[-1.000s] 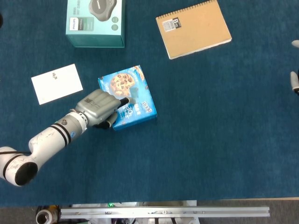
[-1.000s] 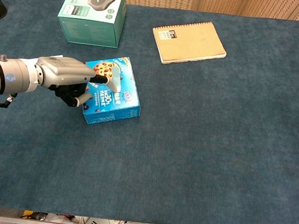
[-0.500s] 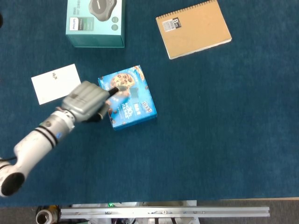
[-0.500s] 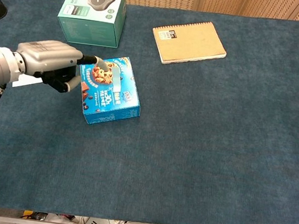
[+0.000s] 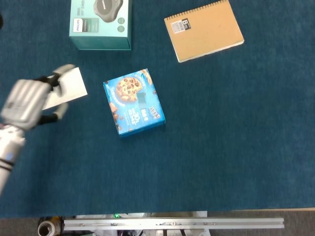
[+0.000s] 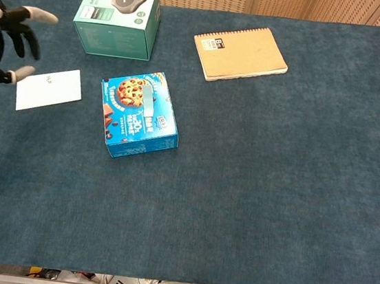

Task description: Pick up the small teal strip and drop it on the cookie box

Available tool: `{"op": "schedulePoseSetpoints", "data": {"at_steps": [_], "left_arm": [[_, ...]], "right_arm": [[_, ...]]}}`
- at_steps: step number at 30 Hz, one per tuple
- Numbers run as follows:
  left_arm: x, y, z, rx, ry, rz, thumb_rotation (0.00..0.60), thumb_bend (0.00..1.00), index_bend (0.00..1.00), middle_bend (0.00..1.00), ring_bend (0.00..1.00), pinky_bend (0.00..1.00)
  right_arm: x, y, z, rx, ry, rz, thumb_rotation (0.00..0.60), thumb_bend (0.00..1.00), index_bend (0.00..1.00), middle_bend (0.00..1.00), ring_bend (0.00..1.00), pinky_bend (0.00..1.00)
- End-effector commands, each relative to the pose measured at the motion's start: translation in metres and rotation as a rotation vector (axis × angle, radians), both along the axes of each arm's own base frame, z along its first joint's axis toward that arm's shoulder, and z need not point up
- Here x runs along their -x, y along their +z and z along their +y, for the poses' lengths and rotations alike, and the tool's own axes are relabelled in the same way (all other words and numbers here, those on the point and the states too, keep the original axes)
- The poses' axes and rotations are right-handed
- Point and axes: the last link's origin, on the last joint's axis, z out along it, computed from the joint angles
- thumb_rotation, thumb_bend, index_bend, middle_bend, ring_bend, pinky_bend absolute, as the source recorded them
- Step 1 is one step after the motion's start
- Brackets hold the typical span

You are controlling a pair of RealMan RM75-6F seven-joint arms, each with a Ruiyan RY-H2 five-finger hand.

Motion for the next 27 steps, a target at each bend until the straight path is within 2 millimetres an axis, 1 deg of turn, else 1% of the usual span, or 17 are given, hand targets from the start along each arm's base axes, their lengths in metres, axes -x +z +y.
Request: {"op": "schedulePoseSetpoints", "data": {"at_steps": [1, 2, 8, 10, 13, 20, 27], "left_arm": [[0.022, 0.014, -0.012, -0.097, 0.050, -0.012, 0.585, 0.36, 0.12, 0.34, 0.32, 0.46], [0.028, 0.016, -0.016, -0.125, 0.062, -0.009, 0.599, 0.36, 0.12, 0.33, 0.32, 0.44], [0.049, 0.023, -0.041, -0.223, 0.127, 0.007, 0.600, 0.36, 0.12, 0.31, 0.29, 0.38], [0.054, 0.024, -0.048, -0.239, 0.145, 0.010, 0.600, 0.36, 0.12, 0.31, 0.29, 0.36], [0.060, 0.026, -0.058, -0.266, 0.178, 0.027, 0.600, 0.36, 0.12, 0.31, 0.29, 0.36], [0.063, 0.030, -0.071, -0.289, 0.197, 0.037, 0.600, 0.36, 0.12, 0.31, 0.29, 0.35], [0.063, 0.031, -0.076, -0.290, 0.196, 0.033, 0.600, 0.36, 0.12, 0.31, 0.29, 0.35]], "right_arm": [[0.012, -0.001, 0.008, 0.040, 0.005, 0.088, 0.600, 0.22, 0.22, 0.47, 0.47, 0.61], [0.015, -0.001, 0.010, 0.050, 0.000, 0.106, 0.600, 0.20, 0.22, 0.46, 0.46, 0.60], [0.024, 0.001, 0.027, 0.039, -0.013, 0.184, 0.600, 0.19, 0.22, 0.43, 0.40, 0.51], [0.026, 0.002, 0.032, 0.043, -0.017, 0.208, 0.600, 0.19, 0.22, 0.43, 0.39, 0.49], [0.026, 0.003, 0.038, 0.043, -0.034, 0.196, 0.600, 0.19, 0.22, 0.43, 0.38, 0.49], [0.025, 0.004, 0.041, 0.048, -0.041, 0.186, 0.600, 0.19, 0.22, 0.43, 0.38, 0.49], [0.025, 0.000, 0.046, 0.028, -0.056, 0.174, 0.600, 0.19, 0.22, 0.43, 0.38, 0.49]]}}
